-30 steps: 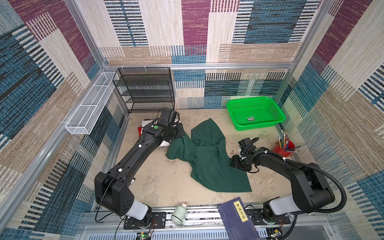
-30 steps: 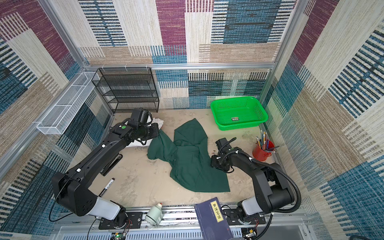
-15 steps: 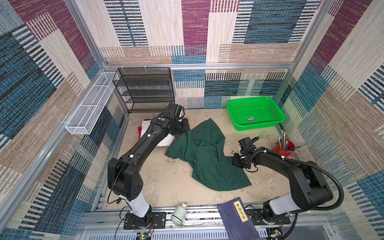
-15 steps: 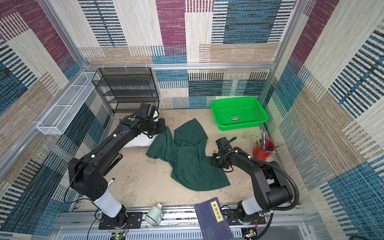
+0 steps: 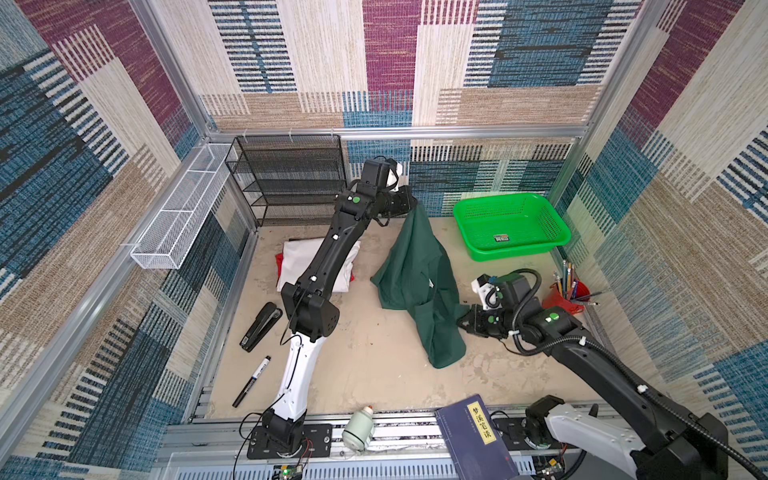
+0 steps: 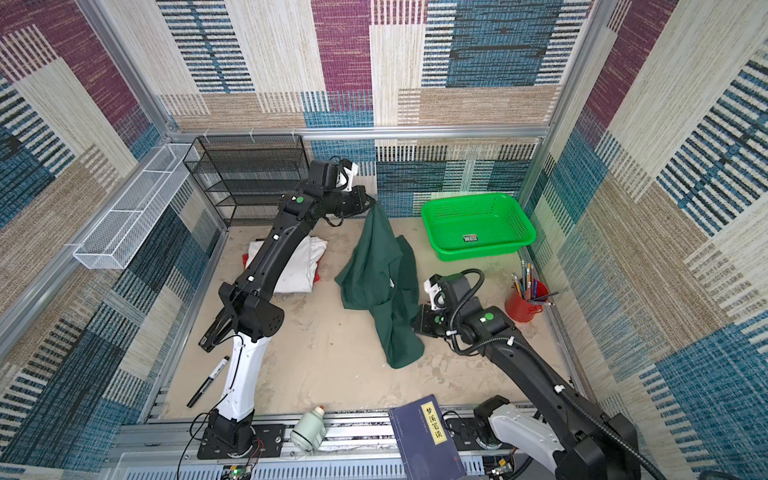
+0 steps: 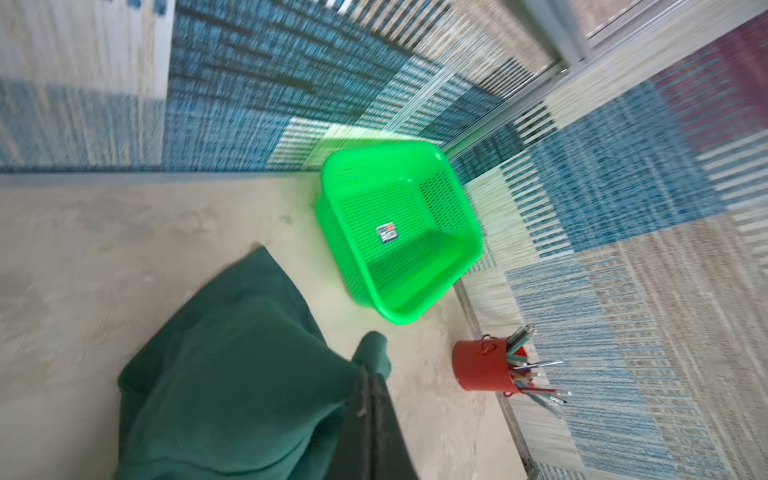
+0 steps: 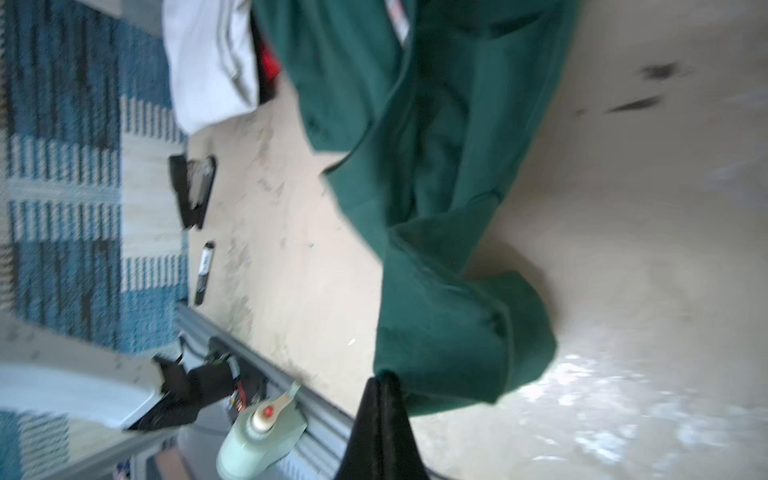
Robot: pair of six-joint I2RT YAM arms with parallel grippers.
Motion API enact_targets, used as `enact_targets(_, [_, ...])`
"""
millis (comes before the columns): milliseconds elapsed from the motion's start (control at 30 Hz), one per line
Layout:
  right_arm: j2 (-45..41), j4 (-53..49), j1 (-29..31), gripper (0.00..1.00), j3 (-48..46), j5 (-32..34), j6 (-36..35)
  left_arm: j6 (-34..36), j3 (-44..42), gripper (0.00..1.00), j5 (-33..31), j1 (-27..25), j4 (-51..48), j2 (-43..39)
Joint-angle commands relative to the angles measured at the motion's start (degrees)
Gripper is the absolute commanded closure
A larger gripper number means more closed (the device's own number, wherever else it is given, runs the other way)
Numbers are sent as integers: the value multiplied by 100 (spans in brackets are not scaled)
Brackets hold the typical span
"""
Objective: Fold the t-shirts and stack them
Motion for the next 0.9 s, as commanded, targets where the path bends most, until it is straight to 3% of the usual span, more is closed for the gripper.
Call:
enact_targets(0, [207,1038,909,100,54,-691,974,-180,-572,100,-213,292,1415,-152])
enact_targets(100, [1076,1756,1708,100,614,-942,868,-597,-1127,100,-907,654,1398,-284])
enact_targets(233, [2731,1591,2007,100,1934,-1193,124,-236,-822,49,-1301,1137,-132,-98])
enact_targets(333, [3757,1379,1991,100,2903,-911,5,498,-711,39,-1499,1321,-1540,-273])
enact_targets(400, [4398,877,1982,97,3654,-610,-223,893,-1136,37,-1955,1324,-2194,-733])
enact_targets(500, [4820,493,1958,60,4317,-325,-478,987,-3054,36,-2514,1324,-2322,-2106])
enact_targets(533, [4777,473,1915,54,4348,-224,-501,923,-3921,37,-2543,1324,-2165,-2699])
enact_targets(633, [4427,428,1577,47,4057,-20,-376,528,-6005,38,-2419,1324,-1954,-4244])
enact_targets(733, [4027,332,1103,43,3536,128,-330,72,-7648,40,-1526,1278,-1793,-5462])
enact_targets(867, [3600,-212,557,42,2953,647,-400,-324,-8997,43,-730,806,-1902,-6317])
